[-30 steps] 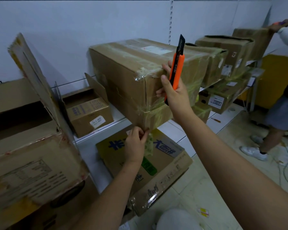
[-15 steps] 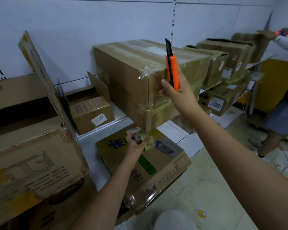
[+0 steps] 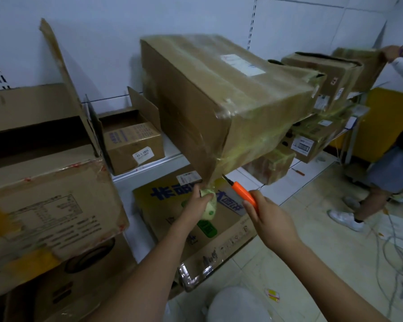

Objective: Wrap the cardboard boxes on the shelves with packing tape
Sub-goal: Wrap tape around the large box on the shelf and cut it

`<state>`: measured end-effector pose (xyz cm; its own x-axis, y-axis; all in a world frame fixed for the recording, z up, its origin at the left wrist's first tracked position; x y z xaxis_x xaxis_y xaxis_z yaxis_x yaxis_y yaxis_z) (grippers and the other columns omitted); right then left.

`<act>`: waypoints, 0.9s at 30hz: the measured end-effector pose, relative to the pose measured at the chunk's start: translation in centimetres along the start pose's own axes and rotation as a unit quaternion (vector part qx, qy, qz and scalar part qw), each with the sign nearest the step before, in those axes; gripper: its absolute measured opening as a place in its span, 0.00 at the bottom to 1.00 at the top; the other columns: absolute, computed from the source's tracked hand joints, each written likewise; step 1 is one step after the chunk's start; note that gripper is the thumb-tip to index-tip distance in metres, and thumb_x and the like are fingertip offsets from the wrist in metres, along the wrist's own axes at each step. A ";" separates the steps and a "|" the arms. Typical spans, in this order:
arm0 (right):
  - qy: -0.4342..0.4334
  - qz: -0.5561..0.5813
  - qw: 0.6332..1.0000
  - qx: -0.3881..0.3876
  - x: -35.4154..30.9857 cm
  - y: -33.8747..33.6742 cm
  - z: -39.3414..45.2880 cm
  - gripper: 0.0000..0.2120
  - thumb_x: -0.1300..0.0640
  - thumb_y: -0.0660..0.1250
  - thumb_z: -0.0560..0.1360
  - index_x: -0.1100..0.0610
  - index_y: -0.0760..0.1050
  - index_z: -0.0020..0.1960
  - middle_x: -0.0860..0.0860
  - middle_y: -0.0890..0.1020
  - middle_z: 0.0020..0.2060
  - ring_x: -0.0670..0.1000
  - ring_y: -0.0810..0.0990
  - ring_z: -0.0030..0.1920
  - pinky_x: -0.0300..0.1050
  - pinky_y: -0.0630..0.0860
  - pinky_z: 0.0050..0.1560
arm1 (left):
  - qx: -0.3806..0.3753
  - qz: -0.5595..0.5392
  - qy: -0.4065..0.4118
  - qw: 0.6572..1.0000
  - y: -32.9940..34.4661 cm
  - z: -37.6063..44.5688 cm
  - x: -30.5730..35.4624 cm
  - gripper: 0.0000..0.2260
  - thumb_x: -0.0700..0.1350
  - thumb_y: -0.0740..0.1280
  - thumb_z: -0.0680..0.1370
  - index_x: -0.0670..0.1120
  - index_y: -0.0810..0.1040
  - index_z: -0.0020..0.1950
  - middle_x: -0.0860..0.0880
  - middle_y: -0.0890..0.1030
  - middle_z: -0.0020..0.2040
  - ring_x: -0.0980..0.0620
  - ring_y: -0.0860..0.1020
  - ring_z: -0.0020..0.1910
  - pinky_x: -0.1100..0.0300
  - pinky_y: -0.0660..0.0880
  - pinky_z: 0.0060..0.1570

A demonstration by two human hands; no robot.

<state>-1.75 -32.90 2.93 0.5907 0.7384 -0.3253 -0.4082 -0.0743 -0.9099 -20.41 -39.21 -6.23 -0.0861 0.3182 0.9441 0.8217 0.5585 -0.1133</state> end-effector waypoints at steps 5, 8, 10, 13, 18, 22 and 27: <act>-0.072 -0.077 0.994 0.003 -0.2 0.0 0.5 0.21 0.37 0.54 0.80 0.46 0.65 0.67 0.46 0.79 0.47 0.52 0.81 0.39 0.50 0.79 0.36 | 0.021 -0.028 -0.025 0.999 -1.3 -0.8 -1.0 0.10 0.43 0.64 0.82 0.51 0.71 0.62 0.44 0.84 0.47 0.48 0.83 0.43 0.59 0.76 0.39; -0.179 -0.134 0.974 0.043 -0.6 -0.2 0.6 0.17 0.38 0.63 0.75 0.49 0.77 0.56 0.47 0.79 0.35 0.51 0.79 0.30 0.44 0.72 0.25 | 0.031 -0.013 -0.034 0.999 -1.9 -0.7 -3.0 0.18 0.49 0.64 0.81 0.54 0.68 0.70 0.40 0.82 0.57 0.40 0.83 0.51 0.47 0.79 0.51; -0.229 -0.157 0.959 0.059 -0.7 -1.0 1.0 0.19 0.38 0.63 0.74 0.50 0.81 0.53 0.47 0.79 0.31 0.51 0.80 0.28 0.40 0.70 0.24 | 0.041 -0.023 -0.032 0.998 -2.4 -0.7 -3.1 0.15 0.50 0.62 0.82 0.55 0.67 0.69 0.40 0.81 0.57 0.41 0.84 0.45 0.51 0.81 0.44; -0.271 -0.174 0.938 0.126 -1.7 -4.4 2.6 0.23 0.37 0.60 0.75 0.53 0.79 0.55 0.48 0.80 0.34 0.51 0.80 0.30 0.39 0.69 0.23 | 0.025 -0.017 -0.012 0.999 -2.3 -0.3 -1.1 0.11 0.43 0.61 0.83 0.49 0.70 0.66 0.37 0.80 0.55 0.46 0.80 0.30 0.62 0.74 0.25; -0.172 -0.114 0.940 0.270 -1.6 -12.8 7.2 0.30 0.57 0.77 0.68 0.57 0.71 0.66 0.56 0.70 0.59 0.60 0.79 0.44 0.47 0.75 0.32 | -0.020 -0.016 0.002 1.000 -0.3 0.4 3.2 0.12 0.43 0.61 0.84 0.56 0.64 0.64 0.46 0.83 0.47 0.46 0.80 0.31 0.60 0.75 0.25; 0.052 -0.009 0.956 0.290 2.1 -16.2 10.6 0.51 0.44 0.78 0.67 0.50 0.51 0.79 0.57 0.57 0.75 0.63 0.79 0.52 0.50 0.76 0.33 | -0.074 -0.035 -0.005 0.997 1.4 1.4 5.6 0.15 0.41 0.58 0.85 0.56 0.65 0.69 0.41 0.85 0.51 0.44 0.80 0.33 0.58 0.78 0.32; 0.010 0.002 0.963 0.271 2.1 -18.3 13.5 0.38 0.40 0.74 0.70 0.48 0.62 0.74 0.50 0.62 0.74 0.58 0.79 0.58 0.52 0.76 0.43 | -0.120 -0.118 -0.072 0.983 2.7 2.7 6.5 0.27 0.36 0.58 0.83 0.53 0.56 0.79 0.37 0.84 0.53 0.39 0.84 0.46 0.51 0.81 0.38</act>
<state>-2.44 -20.89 22.37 0.5997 0.7253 -0.3380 -0.7101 0.2878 -0.6425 -20.28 -33.62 -1.24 -0.3546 0.3154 0.8802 0.8769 0.4389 0.1960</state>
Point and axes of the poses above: each hand's wrist, its own z-axis towards the middle knuckle, its own y-axis out of the palm, x = y × z, the point moved 9 cm from there along z, towards the middle knuckle
